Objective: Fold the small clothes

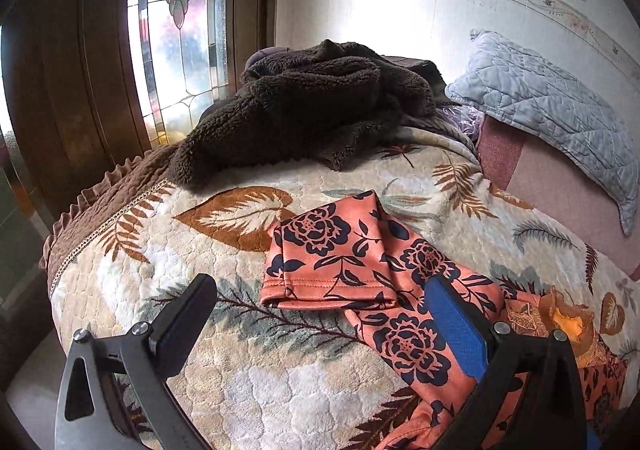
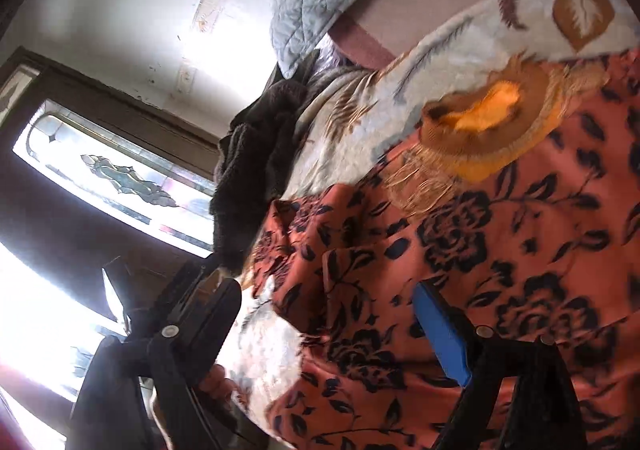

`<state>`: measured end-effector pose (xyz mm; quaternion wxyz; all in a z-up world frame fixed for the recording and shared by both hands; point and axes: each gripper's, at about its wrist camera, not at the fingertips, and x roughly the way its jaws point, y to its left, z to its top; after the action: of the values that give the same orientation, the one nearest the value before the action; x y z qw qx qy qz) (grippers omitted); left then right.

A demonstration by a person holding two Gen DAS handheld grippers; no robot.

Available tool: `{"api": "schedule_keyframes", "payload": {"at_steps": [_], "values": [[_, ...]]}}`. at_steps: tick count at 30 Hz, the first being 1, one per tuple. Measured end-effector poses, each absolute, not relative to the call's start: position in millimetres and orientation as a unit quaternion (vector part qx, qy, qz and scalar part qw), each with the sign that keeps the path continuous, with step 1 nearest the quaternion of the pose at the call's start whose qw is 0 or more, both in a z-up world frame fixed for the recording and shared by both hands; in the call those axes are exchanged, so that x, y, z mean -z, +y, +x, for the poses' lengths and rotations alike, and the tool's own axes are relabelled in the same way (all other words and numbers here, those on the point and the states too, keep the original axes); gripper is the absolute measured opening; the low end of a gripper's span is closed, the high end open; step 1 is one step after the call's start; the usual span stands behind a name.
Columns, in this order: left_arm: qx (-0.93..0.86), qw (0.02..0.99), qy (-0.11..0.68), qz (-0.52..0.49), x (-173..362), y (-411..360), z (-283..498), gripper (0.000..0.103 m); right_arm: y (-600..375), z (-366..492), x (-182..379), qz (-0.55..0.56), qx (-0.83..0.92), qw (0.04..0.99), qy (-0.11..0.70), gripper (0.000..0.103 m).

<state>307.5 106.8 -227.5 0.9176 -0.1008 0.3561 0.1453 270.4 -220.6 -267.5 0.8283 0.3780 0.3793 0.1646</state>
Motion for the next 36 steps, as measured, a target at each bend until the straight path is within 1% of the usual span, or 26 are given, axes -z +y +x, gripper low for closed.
{"api": "schedule_keyframes", "payload": {"at_steps": [1,2,3,4,5,7,10,13,17,20,21,23,24,25,29,31,32,33,34,36], "values": [[-0.149,0.914,0.360,-0.112,229,112,308,0.103,-230,266,265,0.358,-0.145,0.839,0.384,0.086],[-0.153,0.910,0.365,-0.123,231,118,308,0.103,-240,261,262,0.340,-0.126,0.847,0.389,0.077],[-0.157,0.906,0.369,-0.133,232,123,308,0.103,-248,258,262,0.324,-0.111,0.851,0.397,0.072],[-0.163,0.902,0.374,-0.140,235,128,309,0.103,-253,255,266,0.313,-0.097,0.852,0.407,0.063],[-0.168,0.898,0.380,-0.144,238,132,310,0.103,-257,254,272,0.306,-0.086,0.852,0.416,0.057],[-0.181,0.889,0.393,-0.147,245,140,312,0.103,-263,252,285,0.290,-0.064,0.849,0.438,0.050],[-0.195,0.874,0.412,-0.167,258,156,315,0.103,-267,262,321,0.281,-0.032,0.813,0.509,0.050],[-0.177,0.862,0.421,-0.220,269,174,318,0.103,-274,258,315,0.288,-0.045,0.820,0.493,0.049],[-0.133,0.842,0.429,-0.300,286,190,326,0.103,-282,247,290,0.280,-0.056,0.852,0.439,0.049],[-0.104,0.818,0.430,-0.367,299,199,334,0.101,-286,242,280,0.285,-0.059,0.860,0.420,0.049],[-0.100,0.811,0.426,-0.388,303,203,336,0.099,-287,242,279,0.288,-0.059,0.860,0.417,0.049],[-0.093,0.791,0.425,-0.429,314,210,339,0.087,-290,243,277,0.293,-0.058,0.860,0.413,0.049],[-0.086,0.781,0.429,-0.446,320,212,341,0.075,-291,243,276,0.296,-0.058,0.860,0.411,0.049],[-0.080,0.771,0.435,-0.458,325,212,345,0.066,-294,243,275,0.298,-0.058,0.860,0.410,0.049],[-0.082,0.773,0.430,-0.460,329,212,350,0.054,-294,246,271,0.294,-0.059,0.864,0.405,0.049],[-0.062,0.777,0.424,-0.462,326,209,355,0.032,-293,248,270,0.287,-0.058,0.867,0.404,0.049],[-0.058,0.774,0.425,-0.465,327,209,356,0.027,-293,248,270,0.285,-0.057,0.868,0.403,0.049],[-0.052,0.774,0.423,-0.468,328,207,357,0.015,-293,248,270,0.283,-0.057,0.869,0.402,0.049],[-0.044,0.776,0.417,-0.470,329,206,357,0.009,-292,247,269,0.280,-0.057,0.870,0.401,0.049],[-0.040,0.787,0.406,-0.462,321,203,356,0.009,-291,245,266,0.274,-0.054,0.875,0.396,0.049]]}}
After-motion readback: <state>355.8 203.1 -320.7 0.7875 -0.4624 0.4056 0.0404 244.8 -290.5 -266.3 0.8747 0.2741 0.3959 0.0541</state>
